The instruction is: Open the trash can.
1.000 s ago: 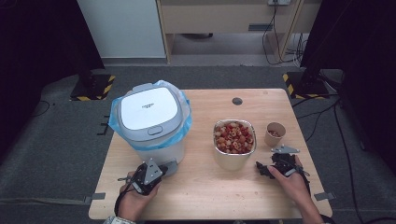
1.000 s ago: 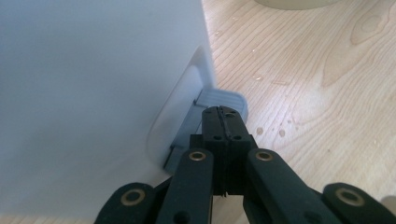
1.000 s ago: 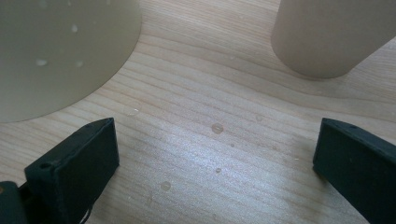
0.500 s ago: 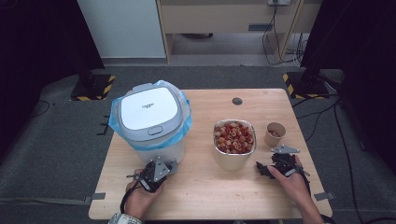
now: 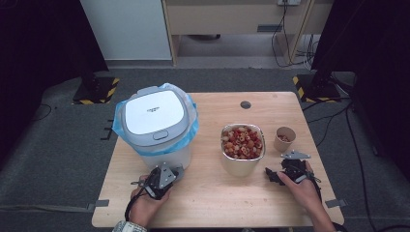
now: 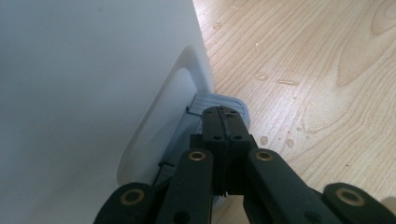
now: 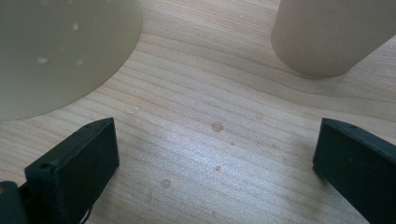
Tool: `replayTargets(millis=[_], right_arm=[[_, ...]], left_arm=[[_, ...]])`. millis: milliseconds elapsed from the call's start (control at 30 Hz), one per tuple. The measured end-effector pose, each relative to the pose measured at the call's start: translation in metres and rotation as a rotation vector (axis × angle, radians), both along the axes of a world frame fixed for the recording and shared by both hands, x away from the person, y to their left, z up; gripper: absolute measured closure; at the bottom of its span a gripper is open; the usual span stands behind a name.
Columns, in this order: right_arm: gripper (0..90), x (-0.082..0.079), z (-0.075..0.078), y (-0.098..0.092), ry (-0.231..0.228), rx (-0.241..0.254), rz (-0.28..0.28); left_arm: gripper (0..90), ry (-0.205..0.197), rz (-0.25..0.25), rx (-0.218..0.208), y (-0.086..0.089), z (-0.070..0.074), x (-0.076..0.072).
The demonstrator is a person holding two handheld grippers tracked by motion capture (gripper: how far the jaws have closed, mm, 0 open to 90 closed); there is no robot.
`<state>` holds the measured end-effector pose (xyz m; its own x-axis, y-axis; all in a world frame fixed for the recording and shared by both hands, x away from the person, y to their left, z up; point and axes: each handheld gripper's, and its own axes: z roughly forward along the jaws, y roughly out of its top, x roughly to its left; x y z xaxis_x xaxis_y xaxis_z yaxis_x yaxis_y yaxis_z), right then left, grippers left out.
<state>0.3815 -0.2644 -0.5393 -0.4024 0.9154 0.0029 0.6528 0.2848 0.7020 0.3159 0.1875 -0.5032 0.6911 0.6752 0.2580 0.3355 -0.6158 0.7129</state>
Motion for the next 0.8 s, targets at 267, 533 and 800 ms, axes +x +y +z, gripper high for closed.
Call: replayTargets(millis=[267,533,800], right_arm=[[0.6,-0.0002,-0.0001,0.0002,0.000,0.002,-0.002],[0.6,-0.0007,-0.0001,0.0000,-0.001,0.001,-0.003],[0.6,-0.0007,-0.0002,0.0000,-0.001,0.001,-0.003]], left_arm=[[89.6,0.009,0.014,0.005,-0.0021,-0.0020,0.0004],[89.7,0.021,0.033,0.005,-0.0036,-0.0038,0.0003],[89.8,0.018,0.035,0.034,-0.0068,-0.0058,-0.0004]])
